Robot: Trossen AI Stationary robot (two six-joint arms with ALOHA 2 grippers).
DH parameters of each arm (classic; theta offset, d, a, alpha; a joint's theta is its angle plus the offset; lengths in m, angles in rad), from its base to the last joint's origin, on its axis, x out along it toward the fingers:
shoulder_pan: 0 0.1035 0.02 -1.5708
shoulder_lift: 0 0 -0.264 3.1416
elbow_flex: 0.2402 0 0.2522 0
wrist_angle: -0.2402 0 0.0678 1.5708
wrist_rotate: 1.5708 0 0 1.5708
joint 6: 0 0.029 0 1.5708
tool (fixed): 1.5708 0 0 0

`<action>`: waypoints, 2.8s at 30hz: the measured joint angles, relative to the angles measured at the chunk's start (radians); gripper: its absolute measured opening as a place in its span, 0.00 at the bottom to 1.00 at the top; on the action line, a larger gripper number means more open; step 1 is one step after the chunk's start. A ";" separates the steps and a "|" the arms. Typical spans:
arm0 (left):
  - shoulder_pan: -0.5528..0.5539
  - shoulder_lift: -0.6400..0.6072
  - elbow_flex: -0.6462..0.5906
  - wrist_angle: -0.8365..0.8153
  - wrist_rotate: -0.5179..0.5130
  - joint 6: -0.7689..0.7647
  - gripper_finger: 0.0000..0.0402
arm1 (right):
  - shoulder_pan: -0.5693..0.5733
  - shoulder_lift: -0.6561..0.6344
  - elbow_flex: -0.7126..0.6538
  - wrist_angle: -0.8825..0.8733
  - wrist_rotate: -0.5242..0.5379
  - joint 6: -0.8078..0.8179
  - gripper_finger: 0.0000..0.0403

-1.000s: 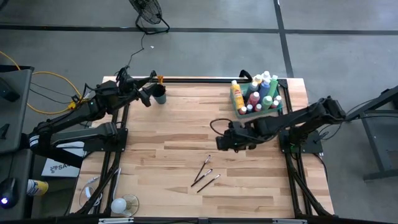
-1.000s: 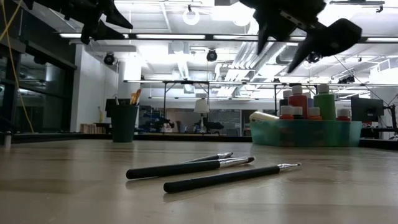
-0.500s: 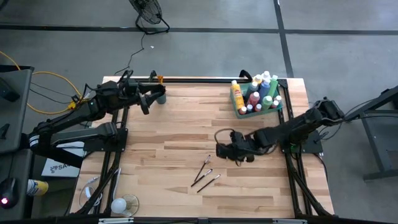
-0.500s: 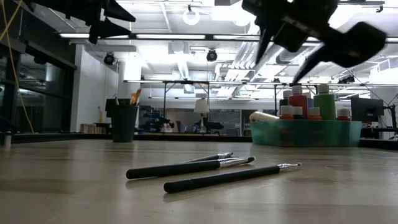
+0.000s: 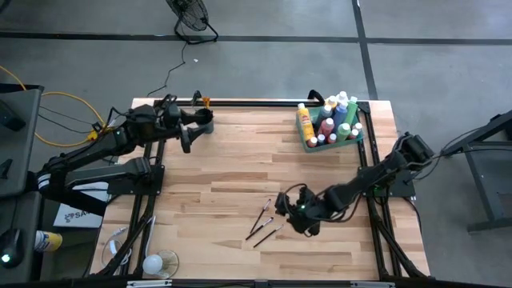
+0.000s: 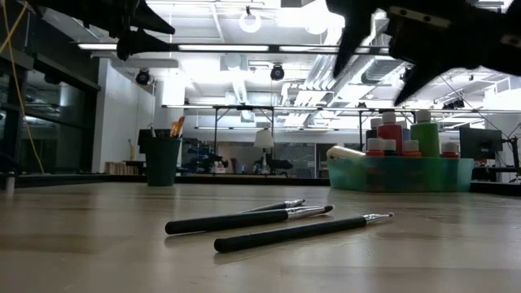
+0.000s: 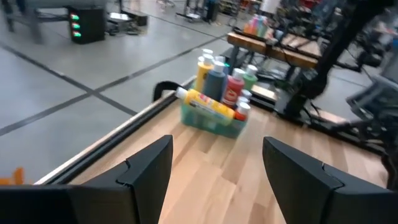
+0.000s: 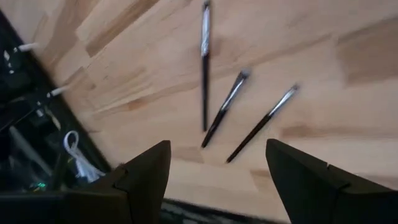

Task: Pick & Place Paint Supplies
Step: Put the silver paintbrush into the blue cup

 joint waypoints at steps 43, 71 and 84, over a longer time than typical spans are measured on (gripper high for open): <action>0.000 -0.006 0.000 -0.093 0.179 0.024 0.61 | -0.137 0.457 0.450 -0.337 -0.192 0.006 0.64; 0.000 -0.006 0.000 -0.096 0.178 0.024 0.61 | -0.141 0.506 0.450 -0.350 -0.249 0.005 0.29; 0.000 -0.006 0.000 -0.095 0.178 0.024 0.61 | -0.141 0.508 0.449 -0.356 -0.243 -0.010 0.13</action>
